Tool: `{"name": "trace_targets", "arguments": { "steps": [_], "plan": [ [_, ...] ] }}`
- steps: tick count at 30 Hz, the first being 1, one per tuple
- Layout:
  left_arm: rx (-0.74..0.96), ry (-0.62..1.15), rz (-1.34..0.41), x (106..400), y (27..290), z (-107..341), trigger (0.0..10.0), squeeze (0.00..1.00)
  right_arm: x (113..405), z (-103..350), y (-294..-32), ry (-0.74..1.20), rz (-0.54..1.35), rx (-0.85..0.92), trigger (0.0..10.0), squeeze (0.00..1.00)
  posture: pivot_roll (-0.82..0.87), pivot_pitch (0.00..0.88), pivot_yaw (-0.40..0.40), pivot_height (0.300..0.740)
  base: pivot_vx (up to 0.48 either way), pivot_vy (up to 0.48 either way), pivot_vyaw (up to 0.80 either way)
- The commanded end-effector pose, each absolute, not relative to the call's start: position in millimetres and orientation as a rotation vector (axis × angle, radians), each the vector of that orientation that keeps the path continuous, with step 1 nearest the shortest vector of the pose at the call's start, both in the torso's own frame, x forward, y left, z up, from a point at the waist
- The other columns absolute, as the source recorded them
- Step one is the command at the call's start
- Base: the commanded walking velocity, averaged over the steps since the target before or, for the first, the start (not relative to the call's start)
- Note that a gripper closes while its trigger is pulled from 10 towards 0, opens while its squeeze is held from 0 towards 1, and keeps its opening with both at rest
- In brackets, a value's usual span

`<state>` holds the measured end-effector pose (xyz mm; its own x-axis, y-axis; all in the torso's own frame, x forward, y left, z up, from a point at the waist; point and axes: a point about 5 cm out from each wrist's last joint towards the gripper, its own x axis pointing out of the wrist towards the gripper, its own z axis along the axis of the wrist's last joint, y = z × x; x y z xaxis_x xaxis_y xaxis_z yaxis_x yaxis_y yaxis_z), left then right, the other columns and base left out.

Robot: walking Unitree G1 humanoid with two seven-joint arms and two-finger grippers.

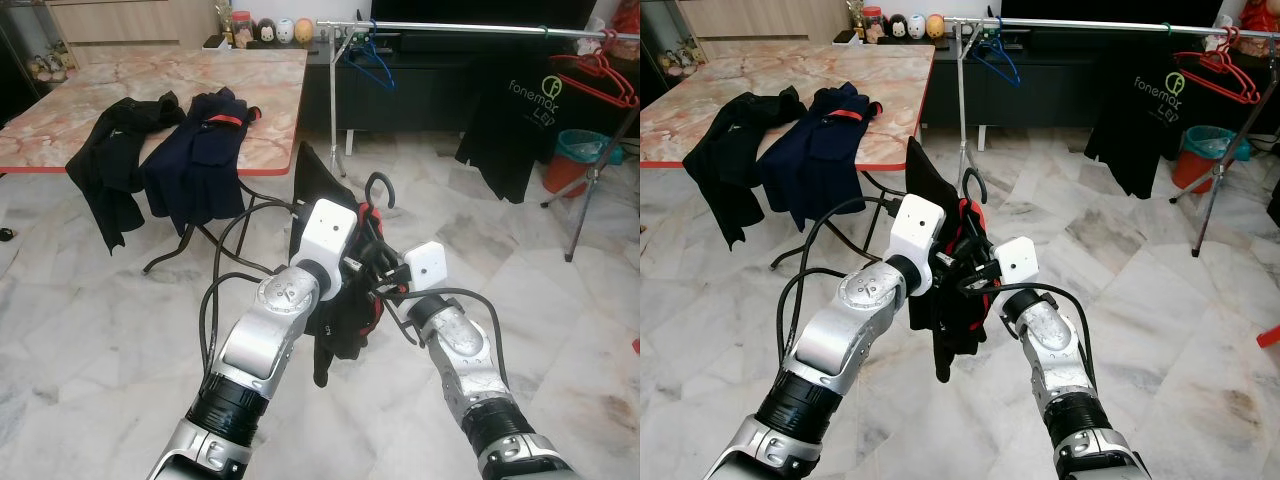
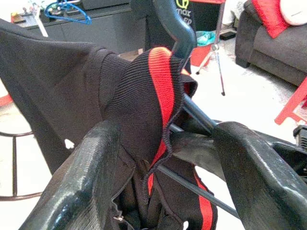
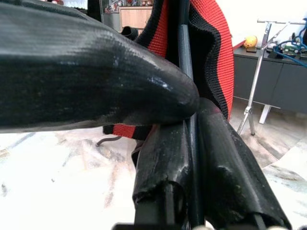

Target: Hang hanger

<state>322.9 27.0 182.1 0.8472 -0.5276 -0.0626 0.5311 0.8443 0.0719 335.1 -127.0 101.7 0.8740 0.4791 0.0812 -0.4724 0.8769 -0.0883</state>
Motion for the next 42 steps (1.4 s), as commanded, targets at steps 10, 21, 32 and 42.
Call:
{"name": "trace_targets", "arguments": {
  "steps": [10,21,32,42],
  "plan": [
    [0.135,0.022,-0.448,330,36,189,10.0,0.00,336,114,-124,-0.164,0.523,-0.060,0.0,0.00,0.11,0.000,0.040,0.740,0.000,0.000,0.00],
    [0.151,-0.019,-0.344,334,43,194,10.0,0.00,336,113,-124,-0.163,0.532,-0.056,0.0,0.00,0.11,0.000,0.040,0.740,0.000,0.000,0.00],
    [0.150,-0.044,-0.249,338,50,197,10.0,0.00,335,113,-123,-0.162,0.540,-0.049,0.0,0.00,0.11,0.000,0.040,0.740,0.000,0.000,0.00],
    [0.164,-0.015,-0.294,337,48,191,10.0,0.00,335,113,-123,-0.161,0.544,-0.045,0.0,0.00,0.11,0.000,0.041,0.740,0.000,0.000,0.00]
  ]
}}
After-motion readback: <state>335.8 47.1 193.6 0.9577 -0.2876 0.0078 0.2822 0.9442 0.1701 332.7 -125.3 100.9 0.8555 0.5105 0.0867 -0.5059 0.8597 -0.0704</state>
